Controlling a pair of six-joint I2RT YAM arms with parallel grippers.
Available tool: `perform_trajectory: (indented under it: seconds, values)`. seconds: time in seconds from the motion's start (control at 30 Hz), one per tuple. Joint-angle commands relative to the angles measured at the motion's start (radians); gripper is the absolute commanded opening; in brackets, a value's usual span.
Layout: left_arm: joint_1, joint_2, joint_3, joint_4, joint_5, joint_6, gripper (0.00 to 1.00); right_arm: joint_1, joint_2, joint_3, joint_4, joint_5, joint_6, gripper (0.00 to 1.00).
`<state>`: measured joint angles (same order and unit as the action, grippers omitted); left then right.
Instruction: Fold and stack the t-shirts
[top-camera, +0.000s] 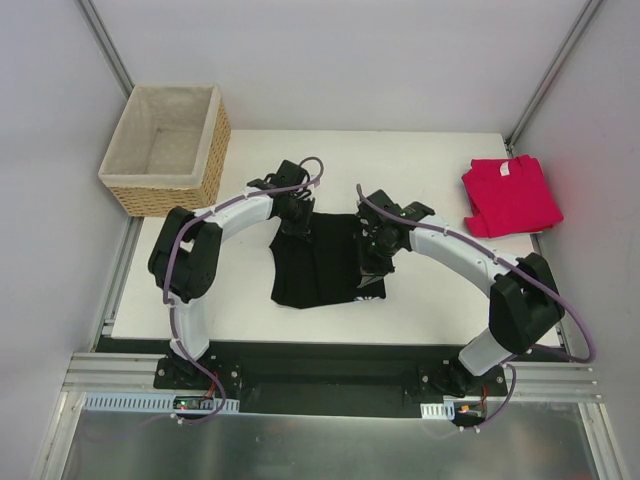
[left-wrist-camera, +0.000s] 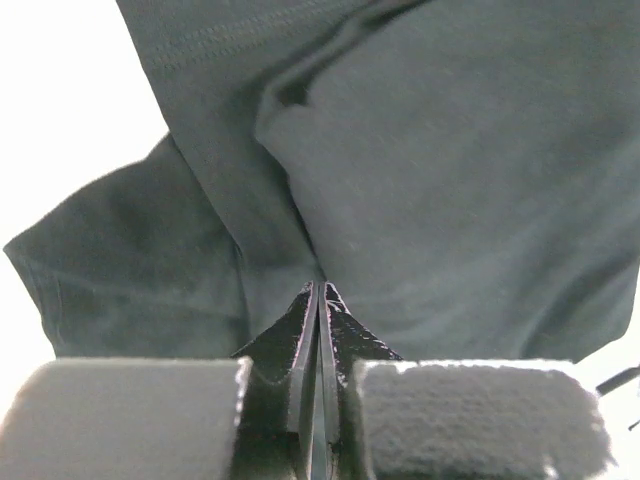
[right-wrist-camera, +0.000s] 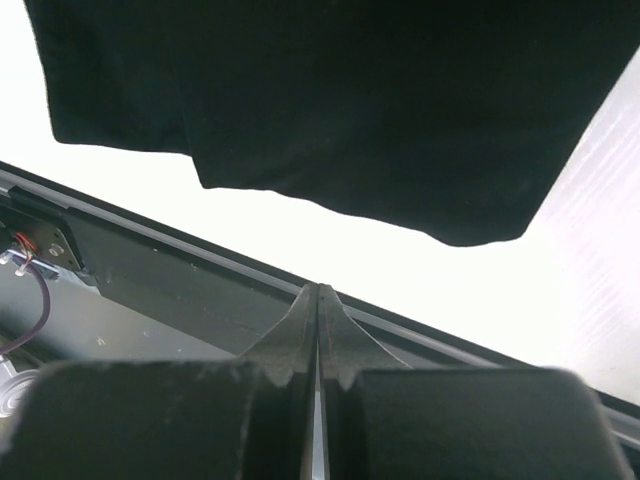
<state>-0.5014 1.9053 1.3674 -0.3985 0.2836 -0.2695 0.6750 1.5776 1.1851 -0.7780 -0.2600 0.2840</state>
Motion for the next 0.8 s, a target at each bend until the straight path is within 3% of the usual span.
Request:
perform_trajectory:
  seconds: [0.0, 0.33, 0.57, 0.77]
  values:
    - [0.023, 0.053, 0.055, 0.018, 0.046, 0.058, 0.0, 0.009, 0.005, 0.031, -0.061, 0.031, 0.035, 0.01]
    - [0.083, 0.123, 0.061, 0.087, 0.074, 0.059, 0.0, 0.026, -0.011, 0.01, -0.155, 0.074, 0.035, 0.01]
    - [0.095, 0.1, 0.029, 0.092, 0.091, 0.062, 0.0, 0.026, 0.152, 0.011, -0.11, 0.1, 0.024, 0.01]
    - [0.104, 0.074, -0.011, 0.095, 0.108, 0.056, 0.0, 0.026, 0.298, 0.12, -0.099, 0.133, 0.018, 0.01]
